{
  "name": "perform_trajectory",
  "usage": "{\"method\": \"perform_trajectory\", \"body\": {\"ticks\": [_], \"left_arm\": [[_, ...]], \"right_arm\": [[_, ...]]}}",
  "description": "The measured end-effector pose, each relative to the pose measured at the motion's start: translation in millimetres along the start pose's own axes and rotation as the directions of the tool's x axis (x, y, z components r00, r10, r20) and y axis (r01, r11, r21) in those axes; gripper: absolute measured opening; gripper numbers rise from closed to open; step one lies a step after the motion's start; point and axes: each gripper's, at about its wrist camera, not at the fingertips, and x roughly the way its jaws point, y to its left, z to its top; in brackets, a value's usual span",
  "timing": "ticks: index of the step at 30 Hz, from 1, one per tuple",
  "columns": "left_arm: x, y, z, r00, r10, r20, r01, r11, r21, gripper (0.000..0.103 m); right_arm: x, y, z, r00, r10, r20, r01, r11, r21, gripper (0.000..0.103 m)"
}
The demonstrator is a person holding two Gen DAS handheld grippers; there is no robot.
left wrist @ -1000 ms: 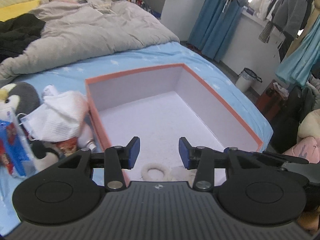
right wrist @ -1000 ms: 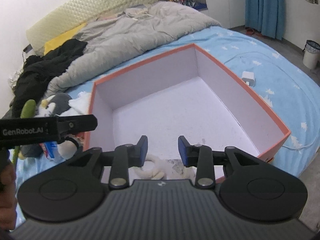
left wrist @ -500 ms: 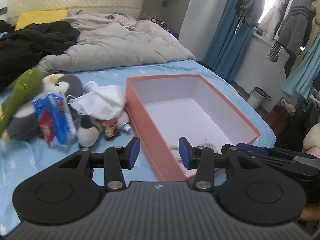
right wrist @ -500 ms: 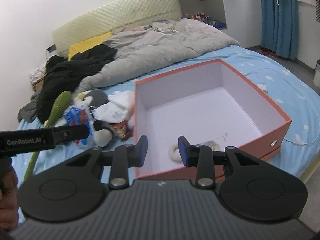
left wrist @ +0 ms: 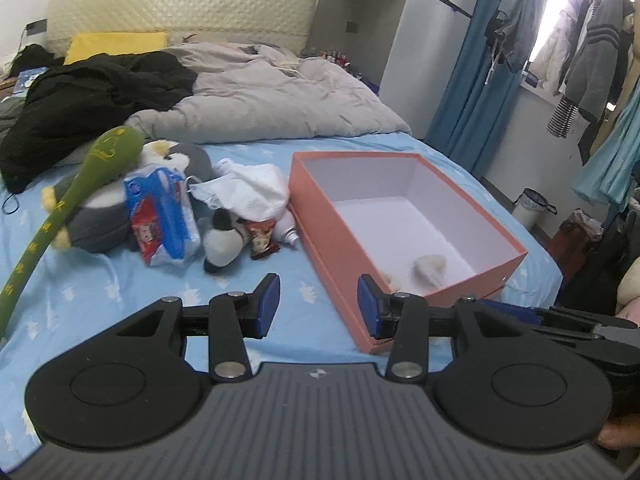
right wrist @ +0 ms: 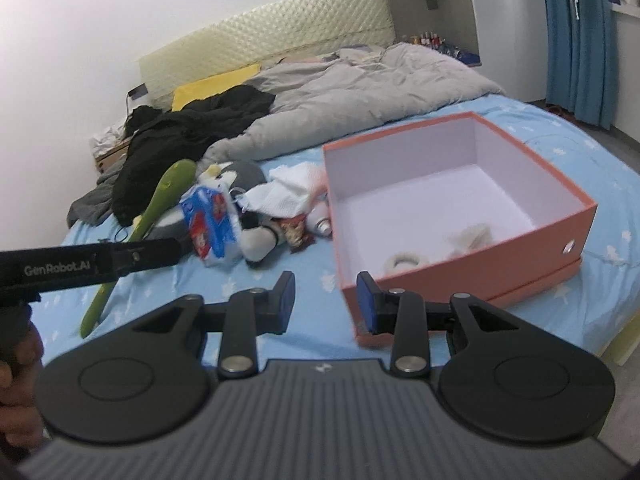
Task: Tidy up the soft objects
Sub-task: 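Withdraw both tools from the box back toward the plush pile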
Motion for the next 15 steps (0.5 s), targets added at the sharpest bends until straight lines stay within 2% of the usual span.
{"method": "perform_trajectory", "body": {"ticks": [15], "left_arm": [[-7, 58, -38, 0.996, 0.085, -0.033, -0.088, 0.993, -0.081, 0.049]], "right_arm": [[22, 35, -29, 0.997, 0.052, -0.057, -0.055, 0.997, -0.056, 0.037]]}}
